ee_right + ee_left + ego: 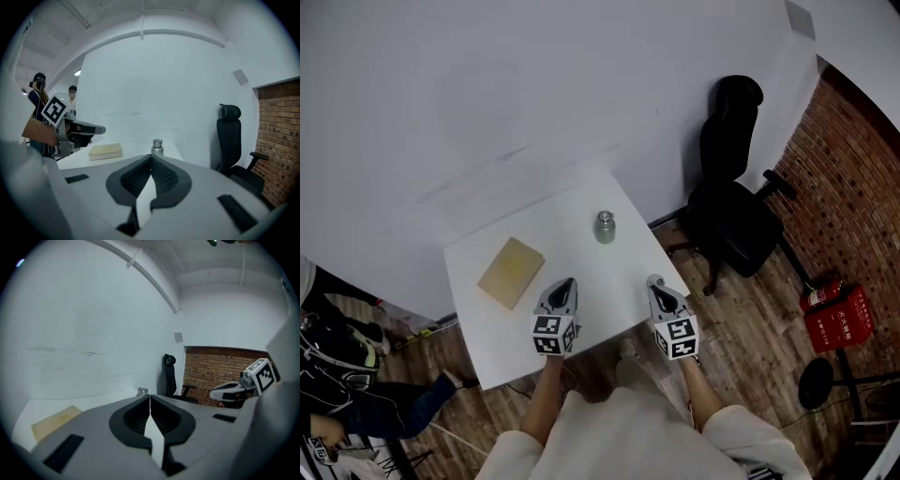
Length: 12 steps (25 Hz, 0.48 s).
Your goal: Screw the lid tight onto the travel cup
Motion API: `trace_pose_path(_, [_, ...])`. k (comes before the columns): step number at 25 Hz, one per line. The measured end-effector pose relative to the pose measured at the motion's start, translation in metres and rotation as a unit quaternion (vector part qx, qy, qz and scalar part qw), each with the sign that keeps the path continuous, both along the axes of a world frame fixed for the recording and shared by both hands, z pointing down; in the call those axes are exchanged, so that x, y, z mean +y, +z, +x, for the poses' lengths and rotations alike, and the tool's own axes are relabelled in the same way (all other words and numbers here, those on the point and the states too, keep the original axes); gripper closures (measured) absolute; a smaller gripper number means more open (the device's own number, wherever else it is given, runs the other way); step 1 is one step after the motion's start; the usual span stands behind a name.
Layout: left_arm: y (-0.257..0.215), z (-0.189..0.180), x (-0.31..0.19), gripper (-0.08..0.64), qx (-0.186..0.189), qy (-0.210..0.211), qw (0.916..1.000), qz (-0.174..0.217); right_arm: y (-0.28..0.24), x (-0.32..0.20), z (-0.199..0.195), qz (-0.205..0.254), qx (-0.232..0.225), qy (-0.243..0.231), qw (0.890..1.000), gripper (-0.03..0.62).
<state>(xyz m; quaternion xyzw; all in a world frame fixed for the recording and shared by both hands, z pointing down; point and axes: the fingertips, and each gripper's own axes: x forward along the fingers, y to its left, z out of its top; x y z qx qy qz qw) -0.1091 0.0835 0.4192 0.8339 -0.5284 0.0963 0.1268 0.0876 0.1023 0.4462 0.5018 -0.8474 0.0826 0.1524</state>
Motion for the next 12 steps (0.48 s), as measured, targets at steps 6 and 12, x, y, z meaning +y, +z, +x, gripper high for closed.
trace_pose_path(6, [-0.001,-0.002,-0.047,0.551,-0.008,-0.028,0.9995,-0.006,0.008,-0.058,-0.006,-0.013,-0.010,-0.030,0.999,0.594])
trace_pose_path(12, [0.004,-0.002,-0.097,0.551,-0.018,-0.054,0.9982,-0.018,0.014,-0.118,-0.013,-0.022,-0.016,-0.062,0.998,0.594])
